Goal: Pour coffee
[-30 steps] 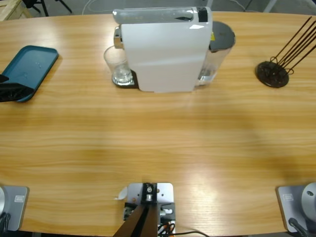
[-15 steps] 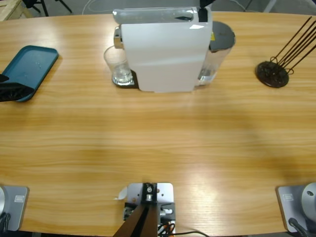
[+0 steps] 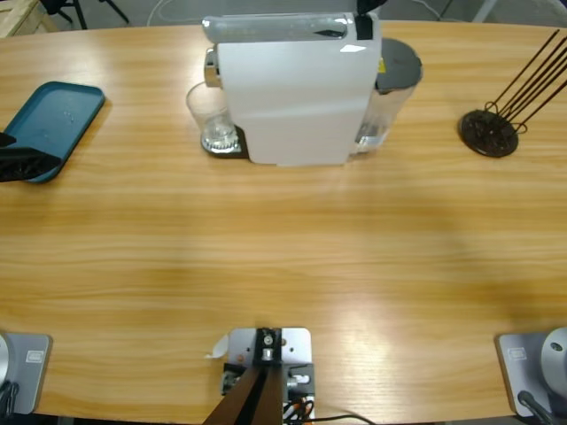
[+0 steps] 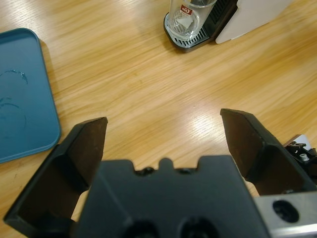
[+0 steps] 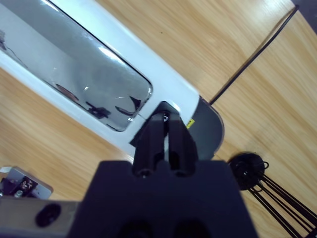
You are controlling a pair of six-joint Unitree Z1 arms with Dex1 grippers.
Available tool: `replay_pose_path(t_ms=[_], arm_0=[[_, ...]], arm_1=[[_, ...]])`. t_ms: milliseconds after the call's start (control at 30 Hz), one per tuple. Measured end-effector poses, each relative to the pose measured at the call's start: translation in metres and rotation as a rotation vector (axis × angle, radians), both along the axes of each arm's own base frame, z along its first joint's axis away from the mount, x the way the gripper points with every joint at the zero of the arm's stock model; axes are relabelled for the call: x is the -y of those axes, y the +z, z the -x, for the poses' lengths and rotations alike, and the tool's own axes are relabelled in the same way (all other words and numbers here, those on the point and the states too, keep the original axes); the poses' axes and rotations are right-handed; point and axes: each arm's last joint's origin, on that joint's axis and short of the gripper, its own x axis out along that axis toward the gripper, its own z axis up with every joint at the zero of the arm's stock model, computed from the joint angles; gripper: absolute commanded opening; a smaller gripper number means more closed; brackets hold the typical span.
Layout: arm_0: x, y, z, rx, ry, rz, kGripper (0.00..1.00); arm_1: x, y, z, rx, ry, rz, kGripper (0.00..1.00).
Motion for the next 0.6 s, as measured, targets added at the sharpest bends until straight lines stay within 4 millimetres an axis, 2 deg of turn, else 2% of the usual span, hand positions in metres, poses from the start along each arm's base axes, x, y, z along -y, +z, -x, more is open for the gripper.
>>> replay_pose_path(t_ms=[500,533,567,600], arm_0=[[0.0,0.0,0.0,0.0,0.0,0.0,0.991],[0.0,0.0,0.0,0.0,0.0,0.0,0.991],[0.0,0.0,0.0,0.0,0.0,0.0,0.993],[0.0,0.0,0.0,0.0,0.0,0.0,0.996]], arm_1=[[0.006,-0.001,0.014,0.033,-0.003,-0.032,0.0],[0.006,0.001,0.014,0.034,-0.002,-0.033,0.09],[0.005,0.004,0.015,0.034,0.001,-0.033,0.637],[0.003,0.009,0.015,0.04,0.007,-0.036,0.913]])
